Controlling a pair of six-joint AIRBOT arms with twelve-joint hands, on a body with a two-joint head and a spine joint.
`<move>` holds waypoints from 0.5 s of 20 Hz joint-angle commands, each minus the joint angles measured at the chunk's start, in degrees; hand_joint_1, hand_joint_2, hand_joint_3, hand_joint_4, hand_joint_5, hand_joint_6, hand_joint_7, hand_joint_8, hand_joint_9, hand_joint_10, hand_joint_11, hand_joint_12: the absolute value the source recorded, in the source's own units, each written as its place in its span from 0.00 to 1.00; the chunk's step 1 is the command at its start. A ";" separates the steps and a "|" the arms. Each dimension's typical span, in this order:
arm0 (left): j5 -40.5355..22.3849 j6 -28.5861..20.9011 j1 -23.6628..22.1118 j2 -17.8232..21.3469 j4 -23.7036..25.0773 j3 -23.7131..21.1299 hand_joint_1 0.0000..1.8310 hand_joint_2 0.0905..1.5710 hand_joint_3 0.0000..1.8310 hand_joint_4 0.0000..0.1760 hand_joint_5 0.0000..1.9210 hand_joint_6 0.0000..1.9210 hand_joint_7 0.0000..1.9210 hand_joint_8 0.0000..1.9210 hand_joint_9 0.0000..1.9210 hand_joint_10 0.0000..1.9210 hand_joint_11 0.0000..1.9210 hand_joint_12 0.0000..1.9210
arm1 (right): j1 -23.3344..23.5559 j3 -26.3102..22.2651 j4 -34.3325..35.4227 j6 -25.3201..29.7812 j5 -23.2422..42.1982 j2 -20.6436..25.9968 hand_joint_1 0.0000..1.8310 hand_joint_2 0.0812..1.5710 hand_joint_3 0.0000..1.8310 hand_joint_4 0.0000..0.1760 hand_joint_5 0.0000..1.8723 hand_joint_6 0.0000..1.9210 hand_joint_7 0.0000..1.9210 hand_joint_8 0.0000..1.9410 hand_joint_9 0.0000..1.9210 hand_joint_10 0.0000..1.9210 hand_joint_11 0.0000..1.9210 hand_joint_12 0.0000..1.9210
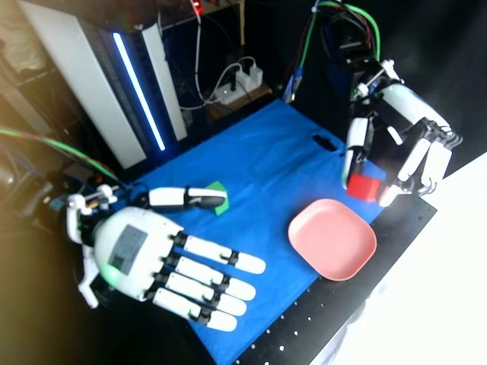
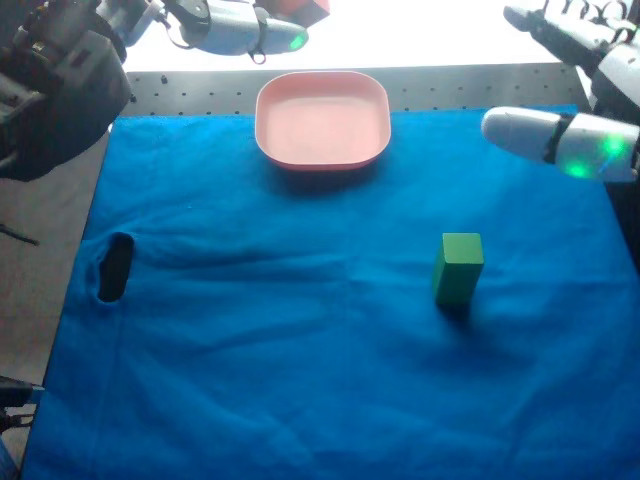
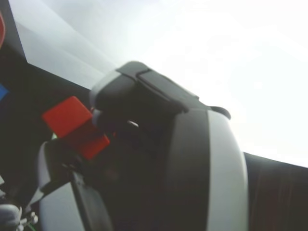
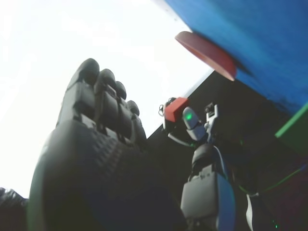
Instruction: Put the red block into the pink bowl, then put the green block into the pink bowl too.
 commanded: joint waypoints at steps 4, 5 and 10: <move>-6.77 -2.22 -0.94 -1.72 -0.87 2.89 0.70 0.60 0.00 0.00 0.73 0.05 0.67 0.30 0.58 0.29 0.40 0.60 | 1.42 0.57 -2.00 1.53 7.04 -0.82 0.07 0.57 0.00 0.72 0.04 0.00 0.11 0.00 0.09 0.00 0.00 0.22; -6.57 -2.50 -0.88 -2.06 -0.76 3.40 0.70 0.60 0.00 0.00 0.73 0.05 0.67 0.30 0.58 0.29 0.40 0.60 | 1.43 0.60 -2.08 1.64 7.04 -0.83 0.07 0.57 0.00 0.72 0.04 0.00 0.11 0.00 0.09 0.00 0.00 0.22; -4.38 -6.75 0.21 -5.21 -0.26 8.21 0.67 0.60 0.00 0.00 0.76 0.03 0.49 0.64 0.43 0.78 0.28 0.98 | 1.97 0.90 -3.12 2.22 7.04 -1.29 0.08 0.58 0.00 0.75 0.05 0.00 0.12 0.00 0.08 0.00 0.00 0.19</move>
